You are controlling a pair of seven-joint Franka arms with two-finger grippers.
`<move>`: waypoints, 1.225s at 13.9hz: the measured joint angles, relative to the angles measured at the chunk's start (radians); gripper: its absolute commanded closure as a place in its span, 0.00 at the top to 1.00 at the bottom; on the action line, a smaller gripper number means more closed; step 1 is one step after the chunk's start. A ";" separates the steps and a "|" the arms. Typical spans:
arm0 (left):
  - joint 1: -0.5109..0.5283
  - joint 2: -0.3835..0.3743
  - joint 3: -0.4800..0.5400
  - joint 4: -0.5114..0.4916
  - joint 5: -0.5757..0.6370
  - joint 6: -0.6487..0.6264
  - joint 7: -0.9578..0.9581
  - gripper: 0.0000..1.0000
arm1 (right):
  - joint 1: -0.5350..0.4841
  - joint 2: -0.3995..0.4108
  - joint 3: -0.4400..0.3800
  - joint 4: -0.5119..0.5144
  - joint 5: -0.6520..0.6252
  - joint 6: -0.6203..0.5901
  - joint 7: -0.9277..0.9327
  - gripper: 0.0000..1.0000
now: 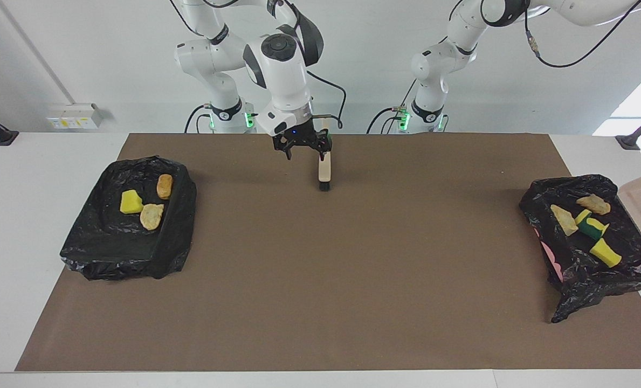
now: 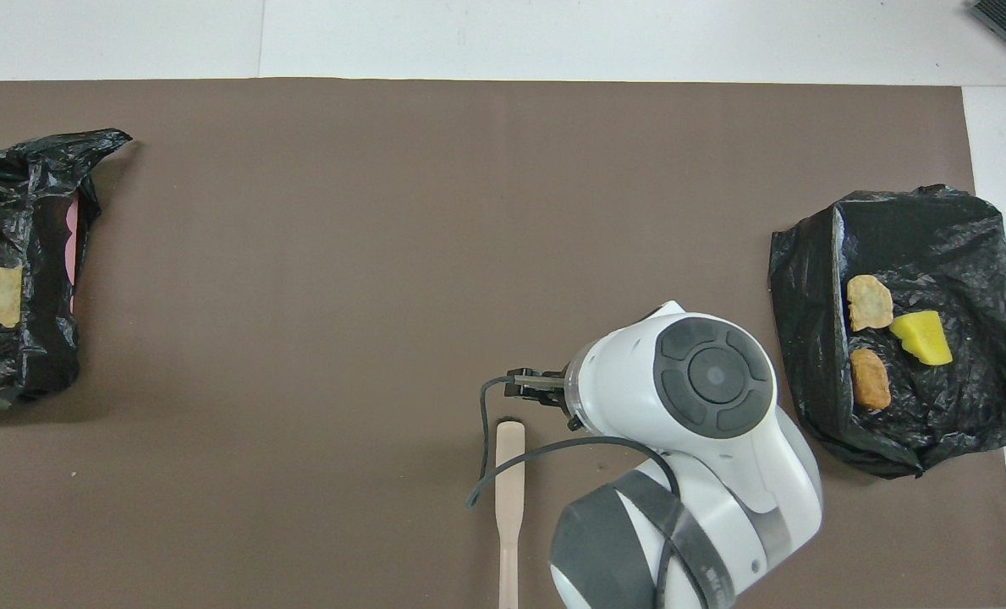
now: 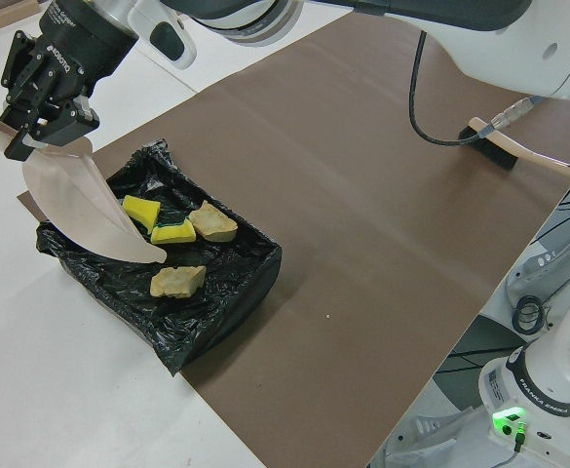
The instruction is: Sweep and dump trash in bin
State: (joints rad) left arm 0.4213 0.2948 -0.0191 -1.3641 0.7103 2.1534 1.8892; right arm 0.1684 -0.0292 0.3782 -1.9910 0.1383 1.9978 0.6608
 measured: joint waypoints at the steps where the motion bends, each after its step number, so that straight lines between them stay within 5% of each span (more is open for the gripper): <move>1: -0.001 -0.006 -0.009 0.000 -0.009 -0.036 0.002 0.00 | -0.008 0.000 0.000 0.011 -0.002 -0.023 0.000 1.00; 5: -0.012 -0.012 -0.084 0.000 -0.161 -0.215 0.020 0.00 | -0.045 -0.014 -0.021 0.067 -0.032 -0.145 -0.013 1.00; 10: -0.025 -0.013 -0.208 -0.001 -0.292 -0.312 0.015 0.00 | -0.044 -0.064 -0.196 0.182 -0.093 -0.334 -0.186 1.00; 17: -0.210 -0.075 -0.252 -0.121 -0.416 -0.406 -0.370 0.00 | -0.085 -0.067 -0.434 0.281 -0.138 -0.410 -0.553 1.00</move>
State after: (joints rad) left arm 0.2113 0.2201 -0.2706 -1.4852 0.2939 1.7470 1.5195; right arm 0.0832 -0.0960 -0.0557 -1.7097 0.0003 1.5880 0.1075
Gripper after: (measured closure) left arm 0.687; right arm 0.000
